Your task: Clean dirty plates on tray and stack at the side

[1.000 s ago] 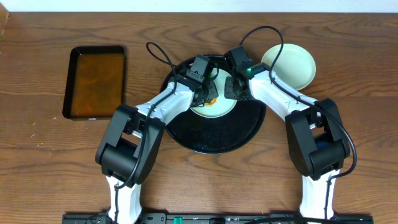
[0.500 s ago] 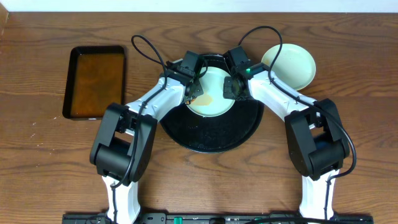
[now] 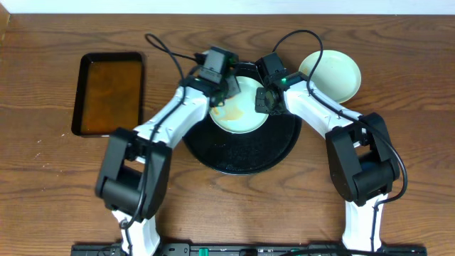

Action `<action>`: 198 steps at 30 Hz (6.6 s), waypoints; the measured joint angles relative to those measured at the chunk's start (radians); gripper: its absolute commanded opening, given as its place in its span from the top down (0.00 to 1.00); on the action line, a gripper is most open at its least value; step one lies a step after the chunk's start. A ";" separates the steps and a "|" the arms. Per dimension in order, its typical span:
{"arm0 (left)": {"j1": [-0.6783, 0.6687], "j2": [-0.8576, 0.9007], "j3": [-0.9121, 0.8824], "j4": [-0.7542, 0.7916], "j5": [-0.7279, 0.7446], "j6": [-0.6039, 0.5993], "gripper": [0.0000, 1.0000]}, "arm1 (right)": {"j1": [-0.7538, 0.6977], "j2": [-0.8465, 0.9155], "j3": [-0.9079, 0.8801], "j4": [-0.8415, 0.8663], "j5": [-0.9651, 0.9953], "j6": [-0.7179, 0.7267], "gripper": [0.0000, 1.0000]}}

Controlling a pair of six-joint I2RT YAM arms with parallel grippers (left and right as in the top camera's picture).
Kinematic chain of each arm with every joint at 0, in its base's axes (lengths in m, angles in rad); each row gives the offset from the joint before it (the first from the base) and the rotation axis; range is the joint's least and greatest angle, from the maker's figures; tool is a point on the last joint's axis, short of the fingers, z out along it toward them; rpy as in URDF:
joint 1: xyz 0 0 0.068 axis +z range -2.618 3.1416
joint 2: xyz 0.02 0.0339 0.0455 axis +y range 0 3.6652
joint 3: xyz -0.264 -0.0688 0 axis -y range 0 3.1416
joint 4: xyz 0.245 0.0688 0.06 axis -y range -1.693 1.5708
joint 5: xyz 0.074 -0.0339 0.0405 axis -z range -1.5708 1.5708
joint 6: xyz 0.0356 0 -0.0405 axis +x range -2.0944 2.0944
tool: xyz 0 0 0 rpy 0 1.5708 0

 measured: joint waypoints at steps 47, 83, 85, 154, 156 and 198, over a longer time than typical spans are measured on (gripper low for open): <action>0.014 0.084 0.014 0.011 -0.026 0.016 0.92 | 0.000 0.000 0.000 0.006 -0.001 0.000 0.99; 0.062 -0.025 0.027 -0.058 -0.348 0.185 0.93 | 0.000 0.000 0.000 0.009 -0.009 0.001 0.99; 0.061 -0.025 0.027 -0.055 -0.304 0.176 0.93 | 0.000 0.000 0.000 0.010 -0.009 0.001 0.99; 0.015 0.125 0.035 -0.053 0.039 0.128 0.92 | 0.000 0.000 0.000 0.006 -0.008 0.003 0.99; 0.042 0.125 0.035 -0.056 0.026 0.149 0.92 | 0.000 0.000 0.000 0.006 -0.008 0.003 0.99; 0.140 -0.179 0.014 -0.253 -0.343 0.290 0.92 | 0.004 -0.324 -0.008 -0.008 0.112 -0.268 0.88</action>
